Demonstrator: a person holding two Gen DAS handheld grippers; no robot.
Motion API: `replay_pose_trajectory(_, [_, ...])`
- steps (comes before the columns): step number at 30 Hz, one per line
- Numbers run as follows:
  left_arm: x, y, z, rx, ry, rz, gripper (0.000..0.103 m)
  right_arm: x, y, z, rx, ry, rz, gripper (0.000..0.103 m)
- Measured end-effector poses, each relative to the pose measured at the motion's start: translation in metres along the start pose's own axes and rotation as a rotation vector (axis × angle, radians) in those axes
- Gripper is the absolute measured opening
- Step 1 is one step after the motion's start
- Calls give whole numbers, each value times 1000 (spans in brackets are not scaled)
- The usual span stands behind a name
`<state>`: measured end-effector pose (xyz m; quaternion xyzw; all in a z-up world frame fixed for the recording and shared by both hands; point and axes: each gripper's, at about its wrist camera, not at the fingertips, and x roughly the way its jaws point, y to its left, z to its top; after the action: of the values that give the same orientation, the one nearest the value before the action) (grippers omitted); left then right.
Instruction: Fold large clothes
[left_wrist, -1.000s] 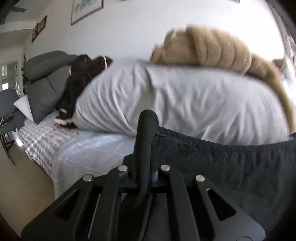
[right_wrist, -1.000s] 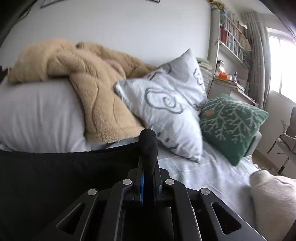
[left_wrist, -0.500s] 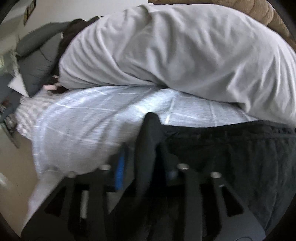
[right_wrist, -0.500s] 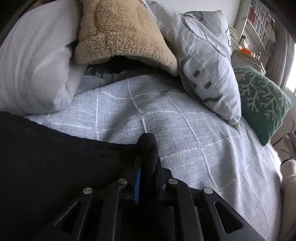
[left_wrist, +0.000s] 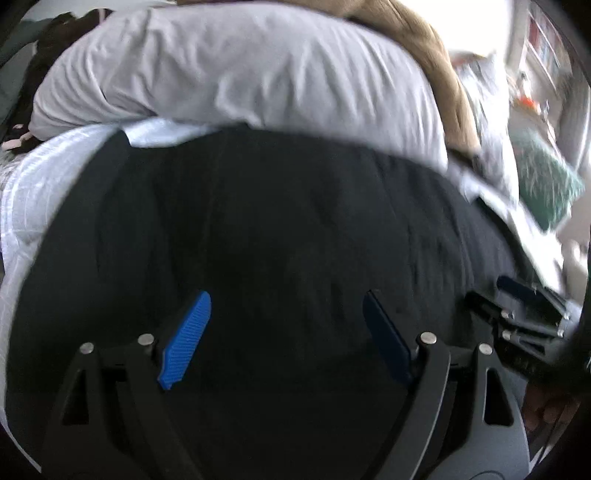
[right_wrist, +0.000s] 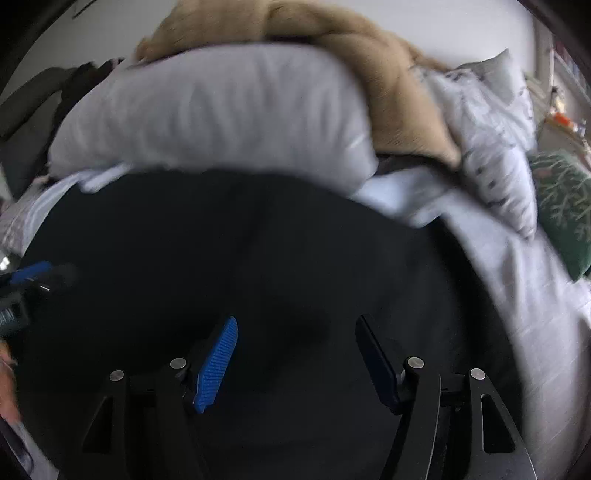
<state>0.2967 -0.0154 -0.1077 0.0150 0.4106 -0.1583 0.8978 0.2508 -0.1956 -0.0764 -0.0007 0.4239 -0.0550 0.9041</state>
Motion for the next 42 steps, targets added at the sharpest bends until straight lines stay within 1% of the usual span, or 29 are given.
replay_pose_trajectory(1, [4, 7, -8, 15, 24, 35, 85, 3, -6, -11, 18, 19, -5, 69])
replay_pose_trajectory(2, [6, 25, -18, -2, 41, 60, 86, 3, -22, -23, 52, 36, -17, 70])
replay_pose_trajectory(3, [1, 54, -29, -46, 33, 87, 86, 2, -36, -31, 78, 46, -35, 70])
replay_pose_trajectory(4, [-4, 71, -34, -65, 22, 112, 84, -3, -59, -43, 122, 57, -65, 70])
replay_pose_trajectory(5, [-13, 90, -40, -58, 7, 142, 74, -11, -88, -57, 168, 54, -93, 70])
replay_pose_trajectory(6, [-20, 100, -44, -35, 7, 150, 66, -18, -105, -67, 184, 50, -106, 66])
replay_pose_trajectory(7, [-28, 105, -47, -4, 16, 180, 66, -25, -118, -75, 184, 54, -128, 65])
replay_pose_trajectory(8, [-31, 108, -47, 11, 26, 235, 66, -33, -126, -81, 184, 64, -161, 65])
replay_pose_trajectory(9, [-38, 114, -46, 0, 39, 283, 66, -39, -133, -84, 203, 78, -178, 65])
replay_pose_trajectory(10, [-49, 120, -45, -53, 54, 285, 66, -49, -142, -88, 262, 93, -176, 66])
replay_pose_trajectory(12, [-70, 123, -45, -147, 72, 250, 68, -66, -148, -90, 329, 99, -170, 67])
replay_pose_trajectory(13, [-79, 122, -46, -170, 77, 231, 71, -78, -147, -91, 342, 97, -159, 67])
replay_pose_trajectory(15, [-100, 115, -51, -239, 102, 166, 88, -98, -139, -90, 338, 99, -134, 68])
replay_pose_trajectory(17, [-115, 107, -60, -322, 145, 74, 89, -112, -132, -92, 347, 110, -95, 68])
replay_pose_trajectory(19, [-124, 104, -70, -408, 198, 8, 92, -129, -127, -98, 387, 110, -44, 71])
replay_pose_trajectory(20, [-126, 105, -72, -440, 219, -9, 92, -138, -124, -102, 414, 98, -13, 76])
replay_pose_trajectory(21, [-130, 107, -80, -502, 242, -36, 93, -144, -120, -108, 431, 88, 3, 82])
replay_pose_trajectory(23, [-136, 112, -97, -580, 230, -86, 93, -152, -113, -122, 452, 76, 27, 85])
replay_pose_trajectory(24, [-134, 115, -108, -621, 214, -122, 93, -151, -112, -130, 467, 90, 39, 86])
replay_pose_trajectory(25, [-130, 116, -114, -641, 215, -132, 93, -147, -113, -133, 477, 121, 47, 86])
replay_pose_trajectory(27, [-113, 122, -123, -695, 259, -154, 93, -134, -123, -137, 512, 172, 84, 86])
replay_pose_trajectory(28, [-106, 127, -125, -720, 264, -175, 93, -130, -127, -139, 539, 175, 102, 86])
replay_pose_trajectory(29, [-99, 131, -125, -747, 257, -196, 93, -127, -131, -141, 565, 178, 113, 86])
replay_pose_trajectory(30, [-93, 136, -126, -777, 228, -222, 93, -122, -137, -142, 598, 182, 124, 86])
replay_pose_trajectory(32, [-81, 146, -125, -826, 179, -236, 93, -109, -146, -146, 670, 176, 168, 86])
replay_pose_trajectory(36, [-54, 154, -130, -922, 141, -294, 92, -88, -153, -151, 768, 172, 225, 86])
replay_pose_trajectory(40, [-46, 153, -125, -949, 61, -289, 92, -68, -165, -151, 845, 153, 236, 85])
replay_pose_trajectory(41, [-47, 156, -125, -955, 51, -288, 91, -64, -168, -152, 864, 145, 243, 85])
replay_pose_trajectory(42, [-46, 156, -124, -965, 37, -281, 86, -58, -172, -151, 891, 128, 253, 84])
